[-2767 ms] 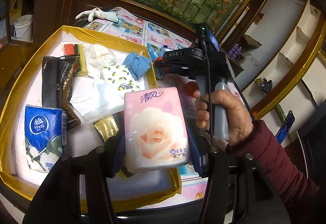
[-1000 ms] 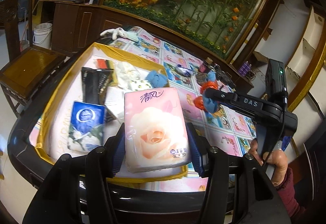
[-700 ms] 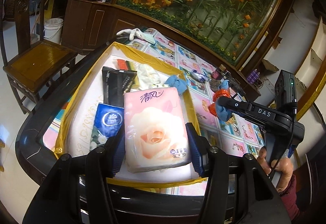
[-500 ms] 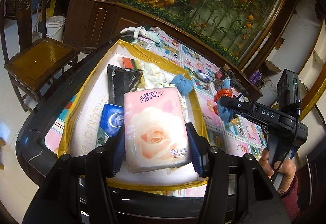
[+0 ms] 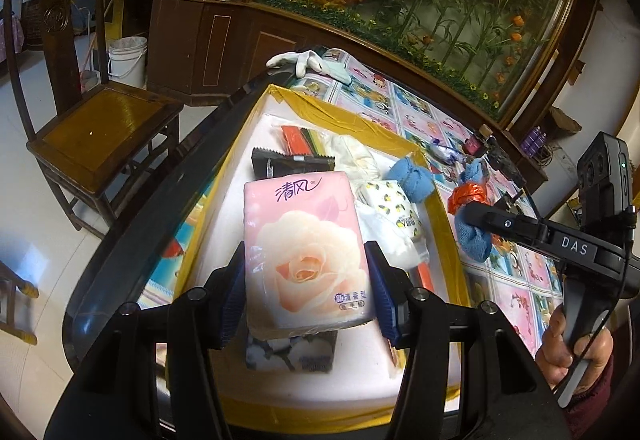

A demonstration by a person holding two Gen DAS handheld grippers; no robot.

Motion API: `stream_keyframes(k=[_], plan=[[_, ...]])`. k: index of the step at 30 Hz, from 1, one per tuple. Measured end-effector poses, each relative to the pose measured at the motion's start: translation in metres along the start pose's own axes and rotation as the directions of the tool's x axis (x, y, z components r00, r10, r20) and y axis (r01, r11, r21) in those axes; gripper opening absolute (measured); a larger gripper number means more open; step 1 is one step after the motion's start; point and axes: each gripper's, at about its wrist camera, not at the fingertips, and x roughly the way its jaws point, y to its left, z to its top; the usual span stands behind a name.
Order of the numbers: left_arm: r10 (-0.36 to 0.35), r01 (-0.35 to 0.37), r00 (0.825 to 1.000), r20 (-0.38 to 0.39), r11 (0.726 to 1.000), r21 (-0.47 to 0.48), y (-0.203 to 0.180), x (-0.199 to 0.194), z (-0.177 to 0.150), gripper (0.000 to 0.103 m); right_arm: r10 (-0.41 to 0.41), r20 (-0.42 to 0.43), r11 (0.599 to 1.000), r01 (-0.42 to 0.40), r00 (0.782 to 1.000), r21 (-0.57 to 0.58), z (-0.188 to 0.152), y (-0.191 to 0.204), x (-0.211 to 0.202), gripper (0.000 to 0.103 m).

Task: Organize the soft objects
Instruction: 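Carry the pink pack and red bag into the box and open both tools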

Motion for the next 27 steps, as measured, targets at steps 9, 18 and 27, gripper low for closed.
stream_keyframes(k=[9,18,27], plan=[[-0.035,0.036,0.999,-0.015,0.999,0.040,-0.017,0.014,0.017,0.053,0.018,-0.063,0.999,-0.020,0.998,-0.045,0.017,0.028,0.050,0.033],[-0.016,0.019,0.998,-0.058,0.998,0.061,-0.032,0.043,0.029,0.063,-0.111,-0.060,0.989,0.105,0.992,-0.101,0.003,0.035,0.053,0.035],[-0.052,0.051,0.997,-0.053,0.999,-0.017,-0.026,0.024,0.023,0.065,-0.108,-0.049,0.990,0.103,0.993,-0.095,-0.007,0.034,0.036,0.051]])
